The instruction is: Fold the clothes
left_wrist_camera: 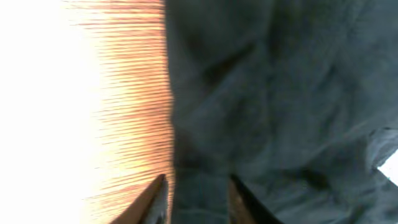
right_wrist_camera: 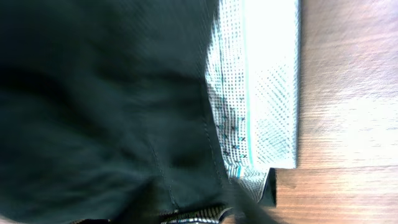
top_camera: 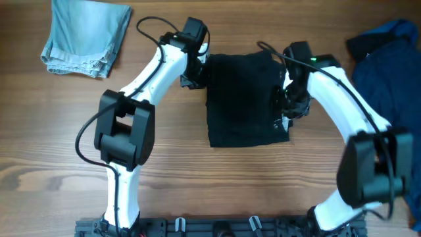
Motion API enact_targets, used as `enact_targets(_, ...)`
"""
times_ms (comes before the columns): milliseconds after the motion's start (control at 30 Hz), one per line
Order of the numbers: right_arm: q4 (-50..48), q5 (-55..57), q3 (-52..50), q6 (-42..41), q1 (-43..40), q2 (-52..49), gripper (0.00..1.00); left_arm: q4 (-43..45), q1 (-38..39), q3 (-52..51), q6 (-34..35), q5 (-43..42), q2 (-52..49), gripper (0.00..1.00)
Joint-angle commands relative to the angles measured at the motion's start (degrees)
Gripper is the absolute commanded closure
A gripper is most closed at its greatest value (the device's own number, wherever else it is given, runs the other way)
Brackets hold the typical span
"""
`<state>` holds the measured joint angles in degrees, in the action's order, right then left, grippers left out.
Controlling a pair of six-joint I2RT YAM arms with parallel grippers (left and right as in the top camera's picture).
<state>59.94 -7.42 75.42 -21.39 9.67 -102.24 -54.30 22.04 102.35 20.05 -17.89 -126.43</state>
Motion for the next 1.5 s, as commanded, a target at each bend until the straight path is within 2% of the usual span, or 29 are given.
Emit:
enact_targets(0,-2.1,2.8,0.7,1.8,0.0,6.3,0.00,-2.5,-2.7,-0.3,-0.2,-0.4,2.3,0.32)
enact_targets(33,-2.4,2.8,0.7,1.9,0.0,6.6,0.00,-3.5,-3.1,-0.3,-0.2,-0.3,2.2,0.20)
enact_targets(133,-3.5,2.7,0.7,1.8,0.0,6.3,0.01,-5.4,-3.5,-0.7,-2.2,-2.6,0.8,0.13)
enact_targets(267,-5.0,2.8,0.7,1.9,0.0,6.1,0.00,-1.5,-2.8,-4.6,-3.4,-9.1,0.1,0.03)
enact_targets(733,-7.2,2.7,0.7,2.0,0.0,6.1,0.00,11.5,0.3,-14.8,-2.8,-20.6,0.0,0.00)
enact_targets(867,-7.4,2.7,0.7,2.0,0.0,6.1,0.00,16.9,2.7,-17.4,1.0,-21.5,-0.3,0.04)
enact_targets(1000,-8.9,2.8,0.6,2.3,0.0,6.0,0.00,20.0,4.9,-17.6,1.4,-21.5,-1.1,0.22)
enact_targets(1067,-11.2,2.8,0.3,3.3,0.0,5.6,0.00,21.8,5.1,-17.6,1.6,-21.3,-1.1,0.47)
enact_targets(1100,-12.0,2.7,0.3,3.3,0.0,5.1,0.00,23.2,5.1,-17.6,1.6,-21.3,-1.1,0.62)
enact_targets(1200,-13.0,2.5,0.3,3.2,0.0,3.8,0.00,27.6,4.6,-17.6,1.4,-21.3,-1.1,0.93)
enact_targets(1267,-13.0,2.5,0.3,3.2,0.0,3.2,0.00,30.6,3.9,-17.6,0.5,-20.6,-1.1,0.96)
enact_targets(1300,-13.0,2.6,0.3,3.3,0.0,3.0,0.00,32.2,3.5,-17.6,-2.4,-20.6,-1.1,0.96)
enact_targets(1467,-12.8,2.5,0.3,3.4,0.0,3.0,0.00,34.6,-0.3,-15.7,-10.0,-9.9,-1.1,0.96)
